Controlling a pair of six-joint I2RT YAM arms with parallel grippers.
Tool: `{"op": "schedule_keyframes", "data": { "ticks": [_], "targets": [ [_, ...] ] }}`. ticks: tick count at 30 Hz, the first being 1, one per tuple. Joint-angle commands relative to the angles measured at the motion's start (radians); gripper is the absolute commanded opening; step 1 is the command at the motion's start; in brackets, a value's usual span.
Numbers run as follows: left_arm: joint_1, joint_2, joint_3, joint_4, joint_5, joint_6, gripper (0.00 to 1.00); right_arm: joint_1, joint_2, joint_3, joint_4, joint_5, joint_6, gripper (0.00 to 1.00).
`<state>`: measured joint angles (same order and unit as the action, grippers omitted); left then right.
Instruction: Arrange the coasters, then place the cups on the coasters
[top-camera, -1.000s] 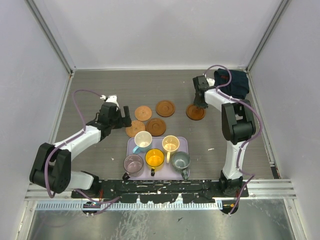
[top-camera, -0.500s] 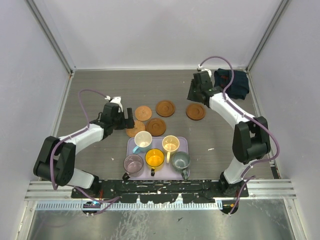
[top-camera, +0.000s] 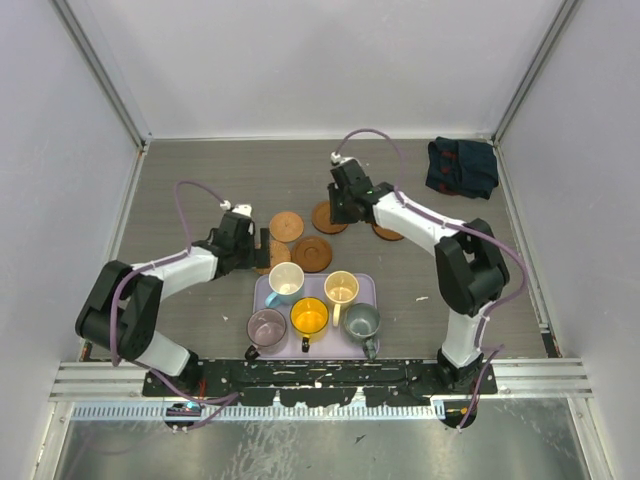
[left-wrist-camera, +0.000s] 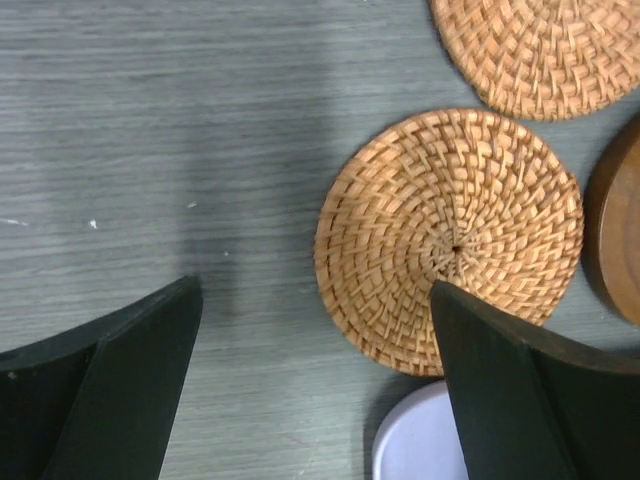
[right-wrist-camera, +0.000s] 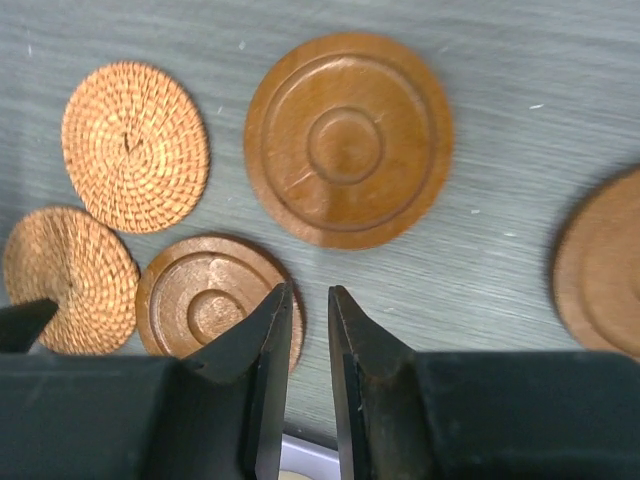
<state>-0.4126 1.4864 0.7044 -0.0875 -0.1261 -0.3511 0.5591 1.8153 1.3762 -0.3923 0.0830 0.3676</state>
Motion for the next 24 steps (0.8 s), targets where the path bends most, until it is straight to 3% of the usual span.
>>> {"op": "schedule_keyframes", "data": {
  "ticks": [1,7,24],
  "targets": [
    [-0.001,0.047,0.064,-0.093,-0.130,-0.052,0.98,0.070,0.060,0.083,-0.040,-0.016,-0.029,0.26],
    [-0.002,0.115,0.178,-0.241,-0.217,-0.087,0.98,0.114,0.122,0.138,-0.087,-0.025,-0.039,0.25],
    [0.049,0.173,0.280,-0.319,-0.280,-0.162,0.98,0.154,0.273,0.190,-0.201,-0.166,-0.044,0.25]
  ]
}}
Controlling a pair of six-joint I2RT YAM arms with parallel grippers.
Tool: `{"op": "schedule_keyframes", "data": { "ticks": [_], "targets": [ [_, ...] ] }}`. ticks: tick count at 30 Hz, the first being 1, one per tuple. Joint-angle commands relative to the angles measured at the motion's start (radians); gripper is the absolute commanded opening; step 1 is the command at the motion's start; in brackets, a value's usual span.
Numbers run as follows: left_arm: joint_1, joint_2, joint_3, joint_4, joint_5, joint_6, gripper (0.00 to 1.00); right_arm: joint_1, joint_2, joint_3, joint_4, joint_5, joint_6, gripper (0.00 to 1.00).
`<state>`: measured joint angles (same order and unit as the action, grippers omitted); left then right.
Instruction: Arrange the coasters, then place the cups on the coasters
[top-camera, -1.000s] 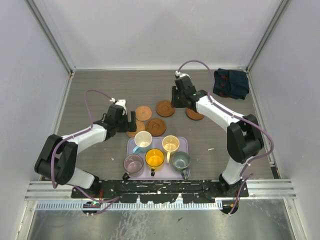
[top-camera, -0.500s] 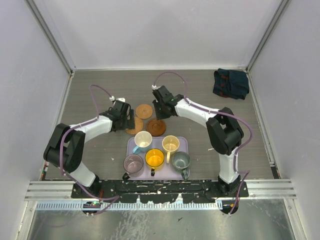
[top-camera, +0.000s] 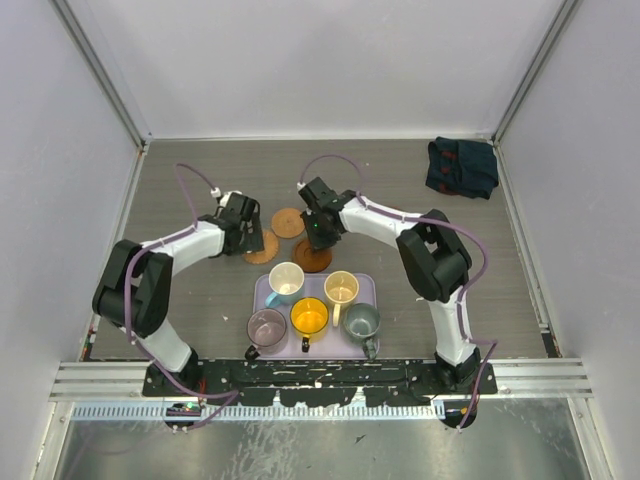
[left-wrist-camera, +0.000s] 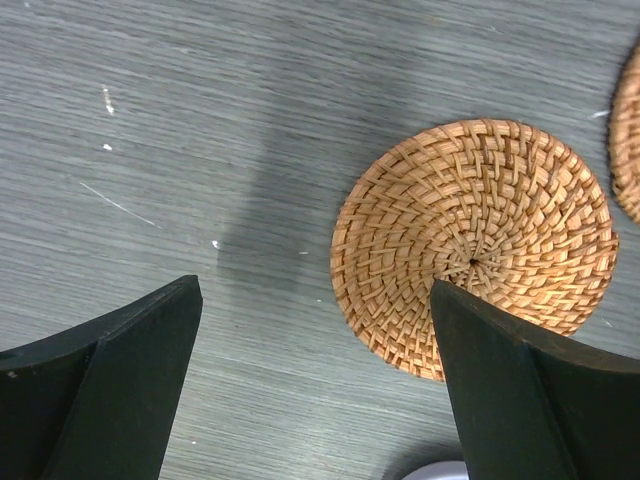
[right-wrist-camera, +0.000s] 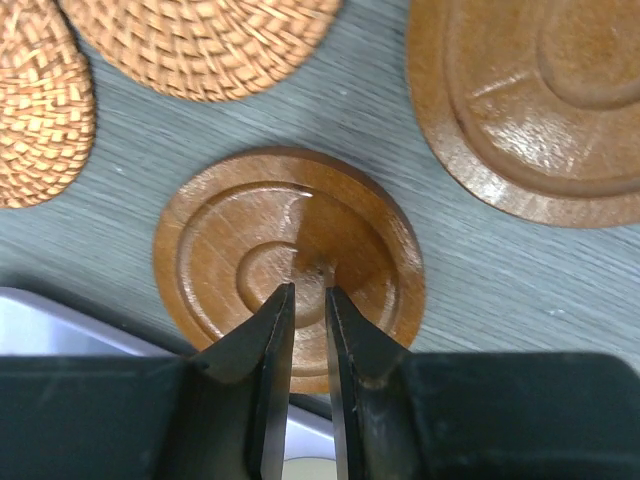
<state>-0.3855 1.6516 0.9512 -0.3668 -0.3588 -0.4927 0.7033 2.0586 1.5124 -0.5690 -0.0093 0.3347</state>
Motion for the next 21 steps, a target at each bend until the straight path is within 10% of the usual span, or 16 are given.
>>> {"op": "schedule_keyframes", "data": {
  "ticks": [1,21],
  "targets": [
    [0.031,0.008,0.032,-0.038,-0.042,-0.024,0.98,0.013,0.041,0.061,-0.025,-0.092,-0.011,0.25],
    [0.156,0.010,0.039,-0.013,0.043,-0.050,0.98,0.040,0.417,0.572,-0.114,-0.165,-0.028,0.26]
  ]
}}
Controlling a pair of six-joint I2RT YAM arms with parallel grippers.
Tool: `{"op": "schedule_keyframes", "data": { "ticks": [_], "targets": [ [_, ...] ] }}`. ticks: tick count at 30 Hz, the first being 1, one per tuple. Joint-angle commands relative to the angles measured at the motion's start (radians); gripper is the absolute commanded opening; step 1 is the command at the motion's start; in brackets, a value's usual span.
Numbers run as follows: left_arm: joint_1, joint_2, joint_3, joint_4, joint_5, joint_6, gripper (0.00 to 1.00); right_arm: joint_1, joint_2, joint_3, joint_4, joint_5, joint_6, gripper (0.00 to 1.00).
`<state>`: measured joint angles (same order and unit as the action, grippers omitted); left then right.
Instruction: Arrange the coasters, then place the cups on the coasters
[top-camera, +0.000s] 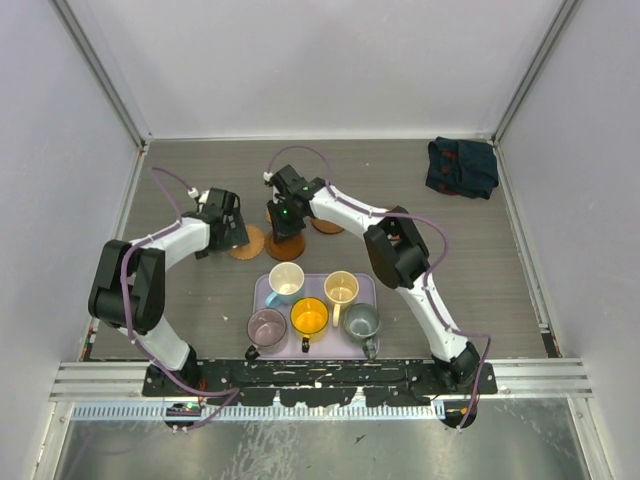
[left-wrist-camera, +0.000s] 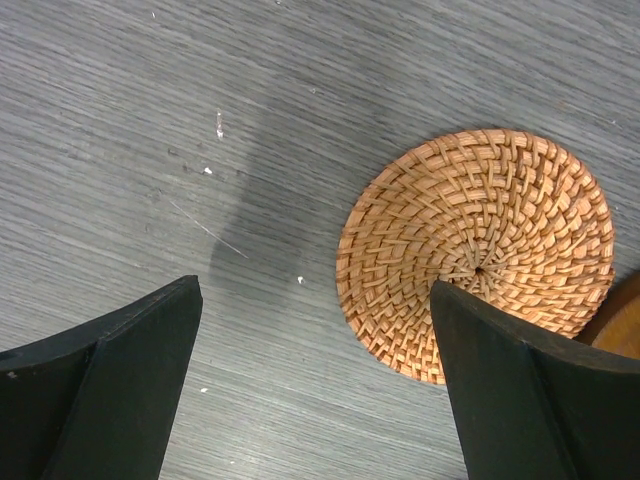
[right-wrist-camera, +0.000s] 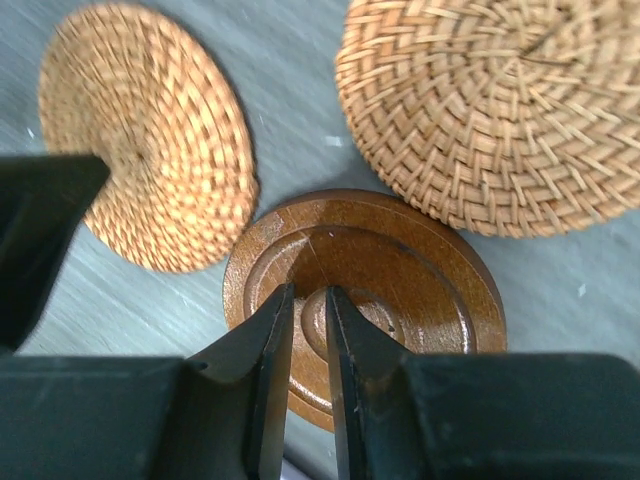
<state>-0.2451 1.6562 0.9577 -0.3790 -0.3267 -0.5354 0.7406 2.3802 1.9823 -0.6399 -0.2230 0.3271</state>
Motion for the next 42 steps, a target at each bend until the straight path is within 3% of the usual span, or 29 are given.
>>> {"op": "schedule_keyframes", "data": {
  "ticks": [1,6,18,31,42],
  "targets": [
    [0.019,0.009,0.035,0.002,0.011,-0.008,0.98,-0.001,0.114,0.131,-0.047,0.052,-0.019,0.26],
    [0.027,0.029,0.052,0.006,0.023,-0.006,0.98,-0.044,0.183,0.227,-0.037,0.059,0.008,0.27],
    [0.047,0.118,0.122,0.018,0.018,-0.006,0.98,-0.137,0.212,0.235,0.125,-0.006,0.086,0.29],
    [0.150,0.233,0.262,0.026,0.067,-0.016,0.98,-0.127,0.147,0.157,0.157,-0.059,0.063,0.33],
    [0.150,0.150,0.283,0.091,0.152,0.019,0.98,-0.115,0.025,0.182,0.218,-0.008,0.001,0.37]
  ]
}}
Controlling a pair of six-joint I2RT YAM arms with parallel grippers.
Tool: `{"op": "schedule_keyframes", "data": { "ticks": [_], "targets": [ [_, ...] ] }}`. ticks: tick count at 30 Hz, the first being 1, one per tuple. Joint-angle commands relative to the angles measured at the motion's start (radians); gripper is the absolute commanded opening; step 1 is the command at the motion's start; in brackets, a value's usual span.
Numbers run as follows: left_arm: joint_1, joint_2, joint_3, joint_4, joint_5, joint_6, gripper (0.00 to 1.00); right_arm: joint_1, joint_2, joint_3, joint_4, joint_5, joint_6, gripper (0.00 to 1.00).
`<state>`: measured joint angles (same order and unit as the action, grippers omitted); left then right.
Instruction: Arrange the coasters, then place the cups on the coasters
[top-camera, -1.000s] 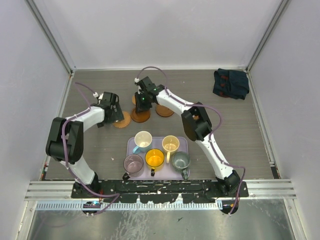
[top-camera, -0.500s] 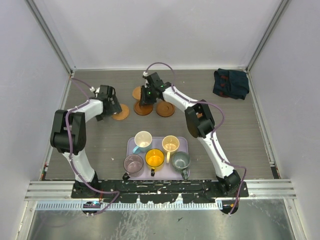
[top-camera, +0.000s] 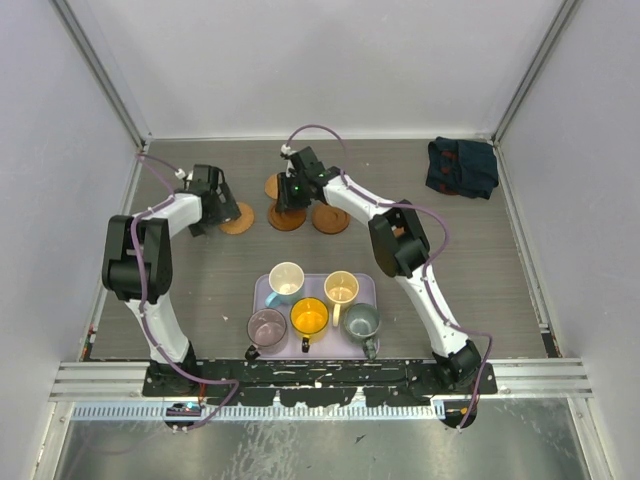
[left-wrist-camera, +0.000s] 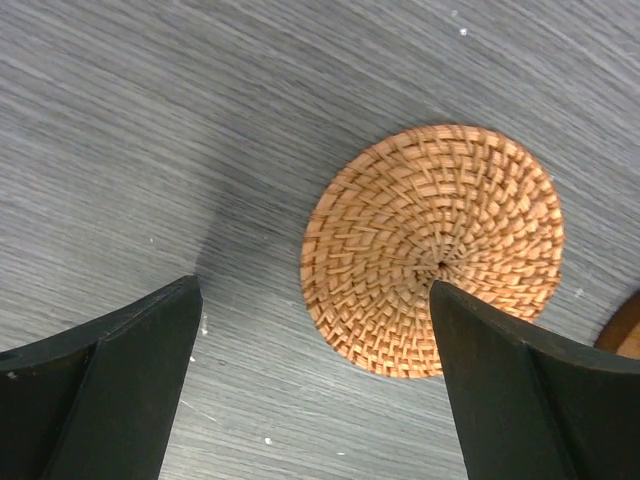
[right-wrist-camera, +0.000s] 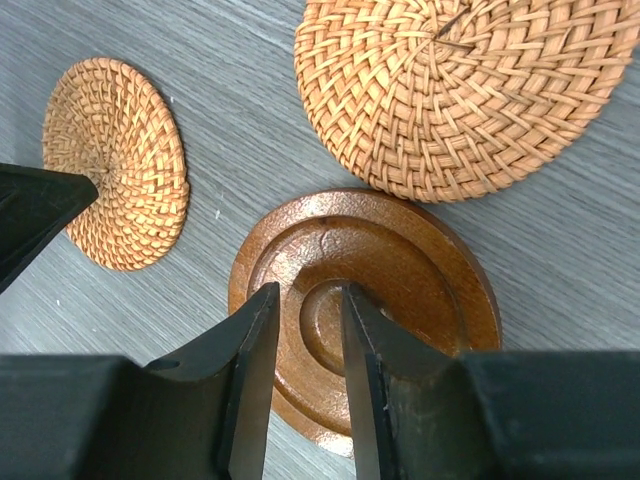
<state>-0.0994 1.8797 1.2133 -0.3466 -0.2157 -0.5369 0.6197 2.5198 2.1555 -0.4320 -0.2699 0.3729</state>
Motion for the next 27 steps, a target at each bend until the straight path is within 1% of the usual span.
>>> {"op": "schedule_keyframes", "data": {
  "ticks": [1,5,10,12,14,17,22,24,27],
  "targets": [
    [0.004,-0.085,0.024,0.068,0.050,0.021,0.98,0.006,-0.130,0.010,0.015,0.039,-0.048,0.37],
    [0.004,-0.136,0.004,0.103,0.098,0.019,0.98,0.006,-0.197,-0.008,0.032,0.055,-0.057,0.37],
    [0.003,-0.203,-0.045,0.158,0.151,0.017,0.98,0.001,-0.300,-0.112,0.071,0.129,-0.073,0.39],
    [0.003,-0.217,-0.061,0.168,0.160,0.015,0.98,-0.006,-0.307,-0.116,0.075,0.151,-0.075,0.40],
    [0.003,-0.226,-0.076,0.168,0.170,0.011,0.98,-0.016,-0.279,-0.070,0.045,0.157,-0.077,0.40],
    [0.003,-0.244,-0.108,0.183,0.186,0.013,0.98,-0.023,-0.193,0.036,-0.006,0.155,-0.088,0.40],
    [0.003,-0.257,-0.146,0.200,0.183,0.022,0.98,-0.023,-0.089,0.154,-0.018,0.166,-0.112,0.40],
    [0.003,-0.259,-0.154,0.204,0.186,0.026,0.98,-0.023,-0.078,0.163,0.002,0.173,-0.124,0.40],
    [0.003,-0.265,-0.174,0.229,0.197,0.026,0.98,-0.023,-0.078,0.129,0.061,0.190,-0.139,0.40]
  ]
}}
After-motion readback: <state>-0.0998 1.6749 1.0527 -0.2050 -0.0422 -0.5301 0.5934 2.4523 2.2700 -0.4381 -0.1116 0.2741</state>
